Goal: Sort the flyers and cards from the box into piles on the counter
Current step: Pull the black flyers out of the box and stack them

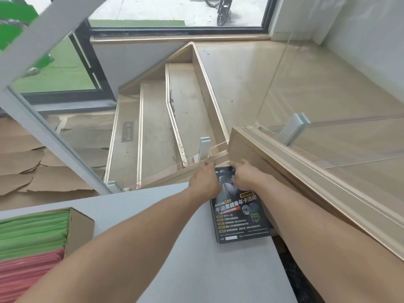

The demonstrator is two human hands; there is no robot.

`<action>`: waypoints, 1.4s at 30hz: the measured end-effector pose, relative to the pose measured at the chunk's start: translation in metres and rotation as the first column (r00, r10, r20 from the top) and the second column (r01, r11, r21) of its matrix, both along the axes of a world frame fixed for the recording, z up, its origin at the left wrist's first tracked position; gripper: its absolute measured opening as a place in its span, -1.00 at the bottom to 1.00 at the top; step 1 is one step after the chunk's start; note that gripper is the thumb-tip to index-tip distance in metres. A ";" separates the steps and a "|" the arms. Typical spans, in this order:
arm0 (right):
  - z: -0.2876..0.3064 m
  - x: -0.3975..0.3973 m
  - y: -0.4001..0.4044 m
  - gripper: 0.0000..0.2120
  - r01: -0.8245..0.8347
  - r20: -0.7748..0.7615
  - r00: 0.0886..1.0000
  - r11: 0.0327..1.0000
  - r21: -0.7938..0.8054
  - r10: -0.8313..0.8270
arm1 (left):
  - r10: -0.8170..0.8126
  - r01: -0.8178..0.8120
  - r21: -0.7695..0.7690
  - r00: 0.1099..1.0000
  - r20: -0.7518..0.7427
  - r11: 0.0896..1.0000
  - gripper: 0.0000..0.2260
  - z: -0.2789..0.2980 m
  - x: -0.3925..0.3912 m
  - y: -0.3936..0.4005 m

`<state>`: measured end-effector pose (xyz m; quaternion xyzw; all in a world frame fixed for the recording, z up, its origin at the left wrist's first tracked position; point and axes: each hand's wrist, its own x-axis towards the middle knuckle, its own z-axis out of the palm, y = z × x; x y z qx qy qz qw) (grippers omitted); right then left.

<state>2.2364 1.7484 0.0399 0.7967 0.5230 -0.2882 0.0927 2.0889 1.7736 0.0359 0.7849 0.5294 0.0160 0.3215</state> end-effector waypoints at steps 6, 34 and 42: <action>-0.003 0.003 0.012 -0.45 -0.043 0.000 0.999 0.999 -0.001 0.043 | -0.360 0.310 -0.203 0.886 -0.292 0.929 0.44 0.000 0.015 -0.043; 0.005 -0.003 0.024 -0.56 -0.181 0.037 0.982 0.981 -0.076 0.184 | -0.187 0.180 -0.150 0.982 -0.038 0.972 -0.07 -0.019 -0.011 -0.114; 0.008 -0.018 -0.003 -0.41 -0.072 0.132 0.990 0.980 0.184 0.047 | -0.143 0.150 -0.113 0.987 0.075 0.982 0.04 -0.022 -0.035 -0.115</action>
